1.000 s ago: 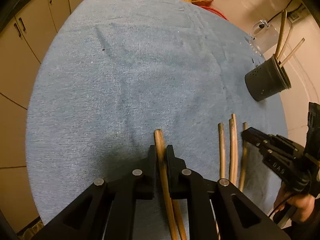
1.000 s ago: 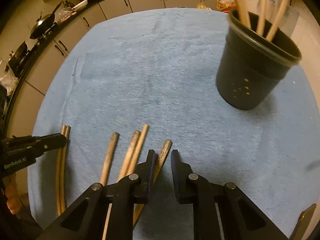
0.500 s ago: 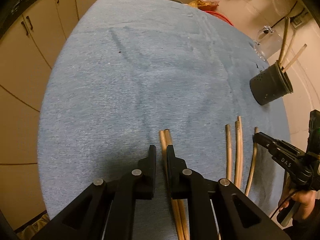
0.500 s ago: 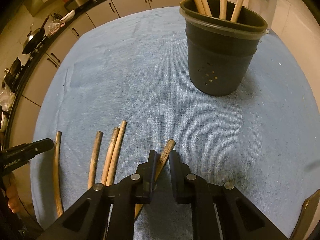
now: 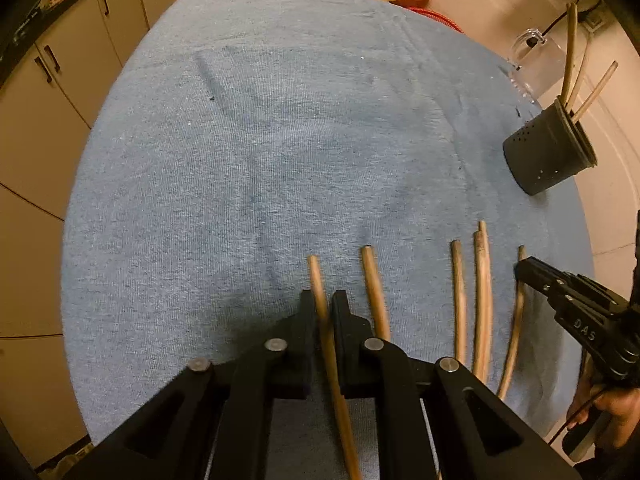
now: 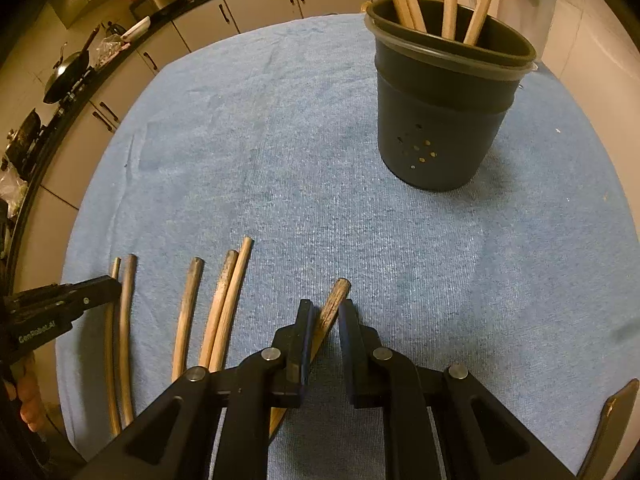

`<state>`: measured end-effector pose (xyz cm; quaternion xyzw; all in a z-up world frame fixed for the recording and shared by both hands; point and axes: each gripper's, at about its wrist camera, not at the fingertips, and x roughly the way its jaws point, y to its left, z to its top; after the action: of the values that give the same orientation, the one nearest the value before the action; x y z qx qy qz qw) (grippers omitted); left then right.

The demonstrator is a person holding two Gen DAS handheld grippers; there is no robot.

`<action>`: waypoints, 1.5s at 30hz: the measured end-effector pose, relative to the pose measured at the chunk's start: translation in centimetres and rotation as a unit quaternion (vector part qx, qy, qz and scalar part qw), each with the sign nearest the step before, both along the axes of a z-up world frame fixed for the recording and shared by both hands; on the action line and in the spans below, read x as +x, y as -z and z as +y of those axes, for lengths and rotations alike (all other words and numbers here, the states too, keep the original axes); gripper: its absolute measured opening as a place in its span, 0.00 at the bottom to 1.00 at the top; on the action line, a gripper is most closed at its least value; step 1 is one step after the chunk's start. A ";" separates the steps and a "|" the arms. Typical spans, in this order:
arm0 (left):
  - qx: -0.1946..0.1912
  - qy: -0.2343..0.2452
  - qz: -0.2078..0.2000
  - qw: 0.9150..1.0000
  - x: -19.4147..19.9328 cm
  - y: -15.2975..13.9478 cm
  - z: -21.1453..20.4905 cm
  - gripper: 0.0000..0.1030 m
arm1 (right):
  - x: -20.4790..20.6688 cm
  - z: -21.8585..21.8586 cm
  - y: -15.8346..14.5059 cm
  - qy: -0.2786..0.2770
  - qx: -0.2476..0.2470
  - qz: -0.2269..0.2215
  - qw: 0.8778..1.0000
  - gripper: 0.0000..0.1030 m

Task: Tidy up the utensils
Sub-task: 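Close the left tool on a chopstick while the right tool grasps another, then lift both held chopsticks and carry them over the black cup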

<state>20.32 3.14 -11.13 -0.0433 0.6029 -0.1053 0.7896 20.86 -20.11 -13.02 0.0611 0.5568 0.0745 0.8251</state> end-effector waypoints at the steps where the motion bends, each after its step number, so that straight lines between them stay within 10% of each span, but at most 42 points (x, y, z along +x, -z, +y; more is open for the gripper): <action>1: 0.000 0.001 0.000 1.000 0.1 -0.1 -0.7 0.06 | -0.1 0.0 0.0 0.001 0.001 -0.002 1.000 0.15; 19: -0.075 -0.013 -0.044 0.996 1.4 -4.9 0.1 0.05 | -0.5 -3.2 -2.9 0.017 0.072 -0.044 0.996 0.08; 45: -0.130 0.031 -0.166 0.977 -0.1 -16.3 -2.4 0.05 | -6.0 -3.4 -16.7 -0.028 0.124 -0.190 0.973 0.07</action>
<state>20.18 0.70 5.20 -0.1084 0.4459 -0.2130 0.8626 14.87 -23.50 3.73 0.1319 0.3773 0.1759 0.8996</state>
